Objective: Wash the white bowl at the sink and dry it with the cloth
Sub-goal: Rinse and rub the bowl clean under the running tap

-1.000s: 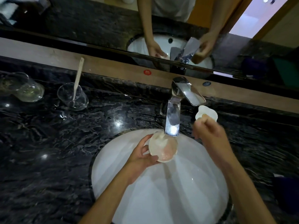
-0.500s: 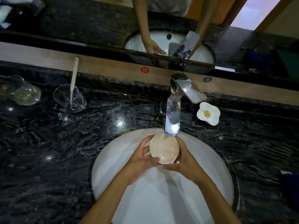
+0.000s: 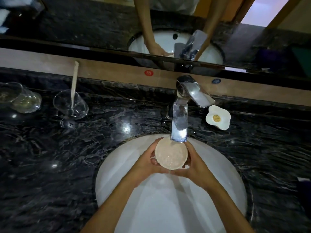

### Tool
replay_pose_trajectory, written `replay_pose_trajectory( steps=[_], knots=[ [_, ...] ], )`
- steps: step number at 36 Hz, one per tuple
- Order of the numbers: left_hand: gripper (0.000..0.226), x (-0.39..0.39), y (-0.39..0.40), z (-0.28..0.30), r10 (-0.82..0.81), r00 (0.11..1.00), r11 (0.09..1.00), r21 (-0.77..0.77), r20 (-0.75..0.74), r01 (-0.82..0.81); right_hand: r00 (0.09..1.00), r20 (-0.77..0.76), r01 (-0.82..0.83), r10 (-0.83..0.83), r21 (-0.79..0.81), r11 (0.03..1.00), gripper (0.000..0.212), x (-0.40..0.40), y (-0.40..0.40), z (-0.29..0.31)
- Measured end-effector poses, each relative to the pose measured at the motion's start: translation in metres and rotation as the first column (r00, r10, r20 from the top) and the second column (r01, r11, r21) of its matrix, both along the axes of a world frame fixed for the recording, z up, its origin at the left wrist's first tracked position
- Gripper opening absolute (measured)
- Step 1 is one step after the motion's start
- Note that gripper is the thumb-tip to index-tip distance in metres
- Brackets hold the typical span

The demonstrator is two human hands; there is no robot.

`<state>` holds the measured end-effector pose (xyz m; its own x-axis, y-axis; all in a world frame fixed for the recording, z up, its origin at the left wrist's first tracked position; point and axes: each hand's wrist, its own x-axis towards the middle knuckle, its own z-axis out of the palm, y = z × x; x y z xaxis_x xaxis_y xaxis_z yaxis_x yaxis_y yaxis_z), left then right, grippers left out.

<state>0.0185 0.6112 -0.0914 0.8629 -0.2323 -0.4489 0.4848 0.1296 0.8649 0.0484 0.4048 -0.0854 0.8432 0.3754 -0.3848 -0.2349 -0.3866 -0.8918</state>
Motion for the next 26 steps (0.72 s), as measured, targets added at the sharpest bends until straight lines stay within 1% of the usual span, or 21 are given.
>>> replay_pose_trajectory(
  steps=[4,7,9,13,16,20,23,26],
  knots=[
    [0.102,0.001,0.002,-0.001,0.025,0.999,1.000,0.008,-0.024,-0.024,0.998,-0.059,-0.025,0.027,0.026,0.999,0.100,0.003,-0.003,-0.002],
    [0.102,0.002,0.003,-0.001,0.018,1.000,0.998,0.063,0.001,-0.018,0.996,-0.087,-0.017,0.021,0.043,0.999,0.102,-0.001,-0.002,-0.008],
    [0.103,0.003,0.002,-0.002,0.001,1.000,0.996,0.092,0.025,-0.004,0.997,-0.072,0.001,0.002,0.040,0.999,0.105,-0.004,0.001,-0.009],
    [0.102,0.003,0.002,-0.001,-0.005,0.999,0.995,0.103,0.045,0.000,0.999,0.008,0.051,-0.052,0.017,0.999,0.107,-0.007,0.008,-0.006],
    [0.104,0.004,0.002,-0.004,0.008,0.999,0.998,0.069,0.038,-0.010,0.996,0.049,0.077,-0.078,0.018,0.997,0.105,-0.006,0.009,-0.002],
    [0.104,0.003,0.001,-0.008,0.009,1.000,1.000,0.004,-0.007,-0.009,0.996,0.089,0.008,-0.005,-0.037,0.999,0.101,0.001,0.008,0.007],
    [0.100,0.003,0.000,-0.011,0.006,0.999,0.999,-0.052,-0.051,-0.009,0.998,0.024,-0.055,0.058,-0.090,0.994,0.102,0.007,0.001,0.008],
    [0.100,0.002,0.001,-0.012,-0.012,0.996,0.996,-0.090,-0.084,0.005,0.995,-0.064,-0.079,0.071,-0.129,0.989,0.103,0.008,-0.004,0.004]
  ],
)
